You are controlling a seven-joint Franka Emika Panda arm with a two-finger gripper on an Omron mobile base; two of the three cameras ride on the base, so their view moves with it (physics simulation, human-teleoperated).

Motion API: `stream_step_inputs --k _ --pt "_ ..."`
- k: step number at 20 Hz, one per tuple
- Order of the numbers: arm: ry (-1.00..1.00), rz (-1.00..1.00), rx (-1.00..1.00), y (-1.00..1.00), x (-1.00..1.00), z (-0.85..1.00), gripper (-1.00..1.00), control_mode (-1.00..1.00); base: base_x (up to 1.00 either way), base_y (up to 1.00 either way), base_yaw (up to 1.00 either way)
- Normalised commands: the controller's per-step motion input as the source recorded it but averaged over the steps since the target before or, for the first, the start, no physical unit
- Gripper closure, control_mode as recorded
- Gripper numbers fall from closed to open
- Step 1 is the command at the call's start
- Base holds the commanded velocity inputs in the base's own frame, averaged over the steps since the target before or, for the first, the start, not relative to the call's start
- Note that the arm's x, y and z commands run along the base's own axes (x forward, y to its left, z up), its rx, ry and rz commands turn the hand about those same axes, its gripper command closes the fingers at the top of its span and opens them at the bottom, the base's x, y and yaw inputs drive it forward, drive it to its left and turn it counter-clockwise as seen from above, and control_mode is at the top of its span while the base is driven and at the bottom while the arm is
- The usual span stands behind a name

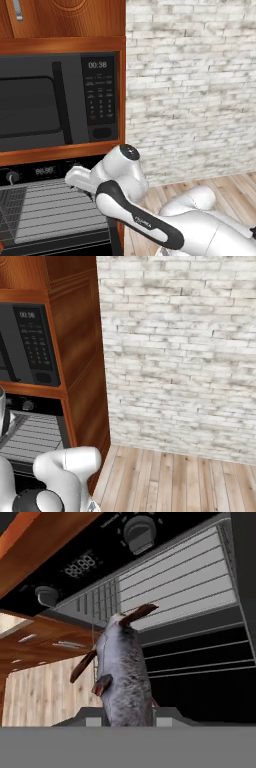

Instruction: Take the fish from the oven and place it on the plate on the counter.

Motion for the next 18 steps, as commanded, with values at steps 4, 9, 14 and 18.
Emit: stream_step_inputs --k 4,9,14,18 --pt "0.01 0.08 0.00 -0.49 -0.06 1.00 1.00 -1.00 0.00 0.00 0.00" --pt "0.00 0.04 0.00 -0.62 0.09 0.90 1.00 -1.00 0.00 0.00 0.00" --pt "-0.04 0.01 0.00 -0.80 0.28 0.49 1.00 -1.00 0.00 0.00 0.00" --pt "-0.13 0.01 -0.01 -0.96 0.07 0.14 1.00 -1.00 0.00 0.00 0.00"
